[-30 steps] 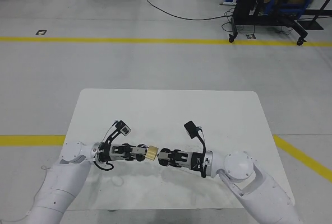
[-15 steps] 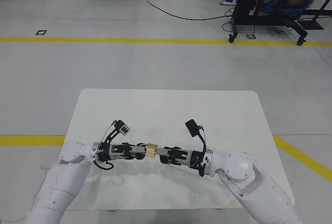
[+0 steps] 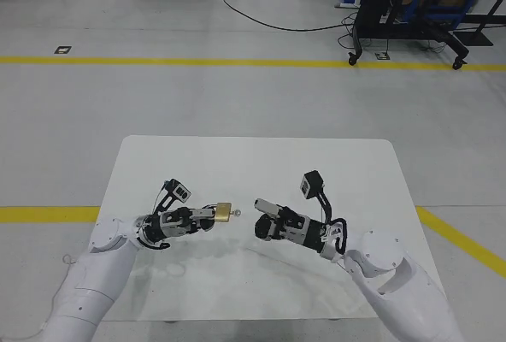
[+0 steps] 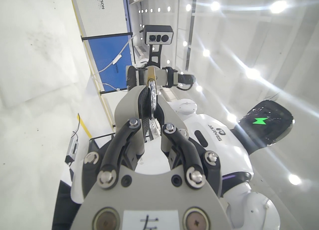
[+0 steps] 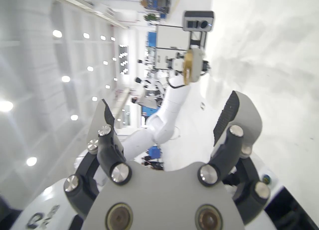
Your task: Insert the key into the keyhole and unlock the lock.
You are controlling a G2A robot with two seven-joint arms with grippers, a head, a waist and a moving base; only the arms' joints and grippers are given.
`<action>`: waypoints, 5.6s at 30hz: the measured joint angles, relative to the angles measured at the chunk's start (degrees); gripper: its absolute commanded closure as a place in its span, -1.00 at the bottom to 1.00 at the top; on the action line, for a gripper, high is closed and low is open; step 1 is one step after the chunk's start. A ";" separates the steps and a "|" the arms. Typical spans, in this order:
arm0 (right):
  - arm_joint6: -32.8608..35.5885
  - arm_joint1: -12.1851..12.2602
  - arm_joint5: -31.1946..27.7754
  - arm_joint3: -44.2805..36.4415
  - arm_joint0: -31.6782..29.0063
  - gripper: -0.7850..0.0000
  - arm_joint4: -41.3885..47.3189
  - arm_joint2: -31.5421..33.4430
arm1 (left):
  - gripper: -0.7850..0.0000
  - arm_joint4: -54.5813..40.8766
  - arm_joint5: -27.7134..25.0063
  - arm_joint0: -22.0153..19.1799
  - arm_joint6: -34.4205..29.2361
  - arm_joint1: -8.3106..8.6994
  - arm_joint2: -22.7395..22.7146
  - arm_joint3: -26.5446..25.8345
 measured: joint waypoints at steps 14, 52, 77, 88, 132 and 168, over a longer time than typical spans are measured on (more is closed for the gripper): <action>2.46 -3.47 -15.55 11.16 2.30 1.00 29.57 -6.32 | 1.00 -12.26 6.33 -0.86 -4.33 -1.18 3.06 1.85; -3.05 -4.63 -14.71 10.05 4.64 -1.00 7.10 -8.75 | 1.00 -10.37 -0.23 -1.83 -4.33 1.67 5.91 0.10; 3.50 -2.29 26.49 6.55 2.47 0.33 23.97 -2.82 | 1.00 4.79 -1.78 2.51 -4.35 4.65 0.64 -12.42; 2.27 -2.16 24.98 4.46 2.36 0.36 22.69 -4.07 | 1.00 6.07 -1.80 3.29 -4.33 5.23 0.16 -13.58; -8.28 -1.43 37.94 2.49 2.23 1.00 28.87 -5.43 | 1.00 18.26 -9.02 4.19 2.86 7.37 0.93 -17.36; -24.80 -3.08 38.11 4.32 -0.62 1.00 57.26 -6.37 | 1.00 51.15 -21.44 15.66 35.53 8.30 -5.53 -33.00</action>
